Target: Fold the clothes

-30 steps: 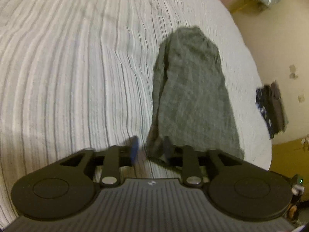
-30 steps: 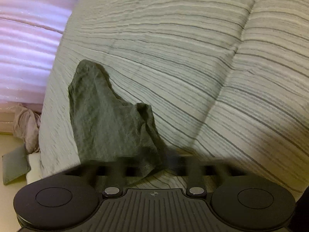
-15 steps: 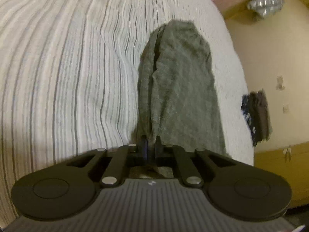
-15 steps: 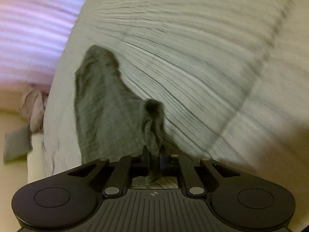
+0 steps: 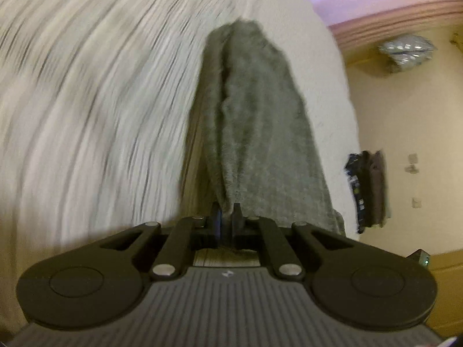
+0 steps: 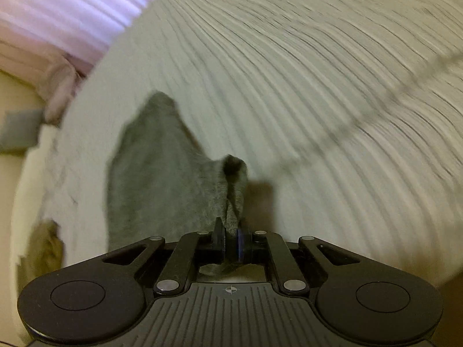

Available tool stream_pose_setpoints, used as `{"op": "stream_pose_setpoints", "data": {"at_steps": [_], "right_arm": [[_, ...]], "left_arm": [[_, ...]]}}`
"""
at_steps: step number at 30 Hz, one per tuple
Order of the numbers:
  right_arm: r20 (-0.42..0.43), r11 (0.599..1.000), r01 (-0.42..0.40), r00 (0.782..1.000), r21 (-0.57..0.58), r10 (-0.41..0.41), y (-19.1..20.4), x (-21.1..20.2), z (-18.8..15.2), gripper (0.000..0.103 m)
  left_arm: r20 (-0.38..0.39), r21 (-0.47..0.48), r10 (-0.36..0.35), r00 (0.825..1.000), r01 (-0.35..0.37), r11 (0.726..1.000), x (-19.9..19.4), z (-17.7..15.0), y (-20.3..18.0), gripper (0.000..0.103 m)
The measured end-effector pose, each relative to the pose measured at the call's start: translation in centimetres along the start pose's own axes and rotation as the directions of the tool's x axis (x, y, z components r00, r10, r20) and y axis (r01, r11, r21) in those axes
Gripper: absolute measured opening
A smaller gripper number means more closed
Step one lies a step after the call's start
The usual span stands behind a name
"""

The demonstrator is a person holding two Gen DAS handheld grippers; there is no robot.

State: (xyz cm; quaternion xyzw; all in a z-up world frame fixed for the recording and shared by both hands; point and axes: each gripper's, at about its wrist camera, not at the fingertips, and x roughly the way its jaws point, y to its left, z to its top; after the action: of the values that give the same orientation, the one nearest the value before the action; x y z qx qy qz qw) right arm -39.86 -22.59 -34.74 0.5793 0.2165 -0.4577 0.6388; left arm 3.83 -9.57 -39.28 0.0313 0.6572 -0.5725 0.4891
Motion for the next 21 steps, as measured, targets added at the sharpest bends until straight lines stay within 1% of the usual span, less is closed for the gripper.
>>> {"op": "stream_pose_setpoints", "data": {"at_steps": [2,4,5,6,7,8,10,13,14,15,16,17,21], "right_arm": [[-0.058,1.0,0.007,0.998,-0.018,-0.008,-0.8,0.2,-0.3,0.006],[-0.114,0.999,0.016,0.993,-0.04,-0.02,-1.6,0.3,-0.5,0.007],[-0.128,0.997,0.033,0.991,-0.069,-0.042,-1.3,0.3,-0.1,0.012],[-0.129,0.993,0.045,0.99,-0.109,-0.059,-1.0,0.1,0.2,0.042],[-0.107,0.985,0.082,0.989,-0.155,-0.099,-0.4,-0.3,0.6,0.059],[-0.084,0.974,0.113,0.988,-0.197,-0.132,0.1,-0.6,1.0,0.069],[-0.04,0.957,0.122,0.99,-0.263,-0.137,1.2,-0.4,2.0,0.069],[0.023,0.926,0.133,0.991,-0.353,-0.134,2.9,0.1,3.5,0.069],[0.028,0.928,0.11,0.994,-0.356,-0.107,3.5,1.0,4.0,0.065],[0.027,0.928,0.092,0.996,-0.36,-0.088,4.3,1.9,4.3,0.053],[0.024,0.928,0.076,0.997,-0.364,-0.072,5.0,3.0,4.6,0.051],[0.019,0.93,0.072,0.997,-0.361,-0.07,5.5,3.9,4.7,0.051],[-0.004,0.941,0.045,0.999,-0.335,-0.049,7.1,7.2,5.4,0.051]], "left_arm": [[0.028,-0.022,0.045,0.999,-0.044,0.999,-0.1,-1.7,0.1,0.005],[0.046,-0.016,0.11,0.993,-0.109,0.994,-0.4,-2.3,-0.3,0.014],[0.042,0.004,0.141,0.989,-0.142,0.99,-0.7,-2.2,-0.6,0.017],[0.038,0.032,0.166,0.985,-0.167,0.985,-1.2,-2.1,-1.0,0.017],[0.036,0.06,0.191,0.981,-0.193,0.979,-1.7,-1.9,-1.3,0.017],[0.043,0.079,0.209,0.977,-0.212,0.974,-2.3,-1.7,-1.5,0.017],[0.074,0.076,0.206,0.976,-0.211,0.975,-3.5,-1.0,-1.8,0.017],[0.138,0.104,0.164,0.977,-0.179,0.978,-3.3,1.9,-2.3,0.017],[0.151,0.113,0.141,0.978,-0.159,0.981,-2.7,3.2,-2.4,0.017],[0.162,0.117,0.112,0.98,-0.132,0.984,-1.9,4.5,-2.5,0.017],[0.167,0.12,0.086,0.982,-0.107,0.987,-1.2,5.5,-2.5,0.017],[0.166,0.118,0.069,0.984,-0.089,0.989,-0.4,6.4,-2.5,0.017],[0.131,0.1,0.032,0.991,-0.046,0.994,2.2,8.9,-2.1,0.017]]}}
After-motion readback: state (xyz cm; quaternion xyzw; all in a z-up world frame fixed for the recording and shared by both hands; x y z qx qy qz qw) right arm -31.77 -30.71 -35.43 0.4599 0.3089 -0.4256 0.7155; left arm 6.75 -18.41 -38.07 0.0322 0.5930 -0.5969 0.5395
